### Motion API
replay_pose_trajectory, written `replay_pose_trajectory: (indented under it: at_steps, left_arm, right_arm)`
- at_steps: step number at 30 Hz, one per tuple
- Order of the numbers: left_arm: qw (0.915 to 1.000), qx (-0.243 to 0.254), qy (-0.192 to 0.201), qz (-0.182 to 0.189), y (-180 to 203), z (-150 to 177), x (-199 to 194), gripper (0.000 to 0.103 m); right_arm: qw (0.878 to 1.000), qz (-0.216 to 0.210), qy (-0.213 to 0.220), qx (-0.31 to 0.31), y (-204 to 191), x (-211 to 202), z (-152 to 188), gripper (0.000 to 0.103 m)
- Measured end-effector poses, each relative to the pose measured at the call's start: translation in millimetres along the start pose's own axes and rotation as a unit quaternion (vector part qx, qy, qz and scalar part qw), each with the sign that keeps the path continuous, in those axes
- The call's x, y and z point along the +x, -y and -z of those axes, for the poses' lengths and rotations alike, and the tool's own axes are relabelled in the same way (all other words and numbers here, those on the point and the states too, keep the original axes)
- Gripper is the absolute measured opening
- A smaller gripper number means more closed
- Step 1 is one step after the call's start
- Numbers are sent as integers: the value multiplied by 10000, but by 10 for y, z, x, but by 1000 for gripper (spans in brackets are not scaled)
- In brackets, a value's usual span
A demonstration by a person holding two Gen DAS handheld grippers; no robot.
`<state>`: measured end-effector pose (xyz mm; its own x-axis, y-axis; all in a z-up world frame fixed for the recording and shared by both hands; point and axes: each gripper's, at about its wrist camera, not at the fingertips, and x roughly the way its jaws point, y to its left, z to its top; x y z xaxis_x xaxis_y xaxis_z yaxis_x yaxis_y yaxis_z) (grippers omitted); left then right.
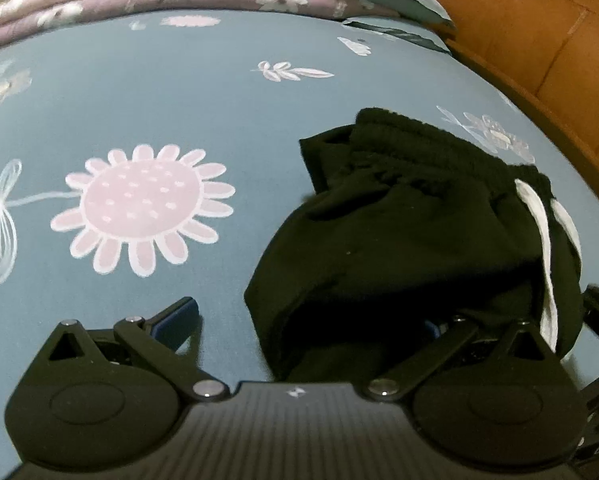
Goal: Fold clothes
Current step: 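Move both grippers toward the black shorts, left gripper to the waistband, then close the left gripper on the shorts waistband while the right gripper grasps the waistband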
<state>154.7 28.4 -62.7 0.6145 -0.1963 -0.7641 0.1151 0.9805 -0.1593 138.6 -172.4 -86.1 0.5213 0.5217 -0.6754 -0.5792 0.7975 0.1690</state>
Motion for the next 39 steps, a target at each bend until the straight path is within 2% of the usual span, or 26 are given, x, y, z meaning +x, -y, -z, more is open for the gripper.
replay_pose_trajectory:
  at_steps: [2, 4, 9, 12, 15, 18, 22, 25, 27, 29, 32, 35, 39]
  left_arm:
    - [9999, 138, 29, -21, 25, -15, -40, 101]
    - [9996, 275, 63, -32, 46, -33, -89, 92]
    - [9978, 525, 399, 68, 6, -186, -412, 88]
    - [9958, 708, 558, 180, -18, -343, -489, 78]
    - [9955, 706, 504, 390, -23, -503, -368, 68]
    - [9935, 683, 400, 819, -26, -572, -294, 67]
    - [9867, 706, 238, 1442, -26, -620, -238, 68]
    - [9843, 1161, -52, 1329, 44, -547, -262, 68]
    - [9832, 1323, -106, 1256, 45, -523, -322, 68]
    - [9822, 1336, -39, 1316, 0, -564, -433, 69]
    - [9809, 1317, 266, 1405, -84, -697, -597, 73]
    - [9825, 1115, 375, 1443, -173, -880, -483, 73]
    - [9851, 464, -31, 1654, -287, -966, -29, 69]
  right_arm:
    - [10000, 19, 16, -44, -20, -35, 7, 103]
    - [9999, -86, 134, -11, -19, -140, -4, 103]
    - [9978, -345, 573, 32, 10, -424, -59, 103]
    - [9962, -385, 787, 9, 8, -512, -84, 103]
    - [9949, -403, 928, 7, 12, -577, -111, 103]
    - [9947, -440, 932, 19, 26, -615, -125, 103]
    - [9944, -466, 945, -123, 63, -710, -132, 103]
    - [9946, -406, 914, -260, 88, -688, -170, 103]
    - [9947, -403, 898, -294, 105, -672, -185, 103]
    - [9947, -425, 886, -288, 122, -655, -194, 103]
    - [9944, -474, 908, -242, 142, -659, -189, 103]
    - [9943, -473, 939, -151, 179, -675, -205, 103]
    - [9943, -442, 970, -93, 212, -709, -210, 103]
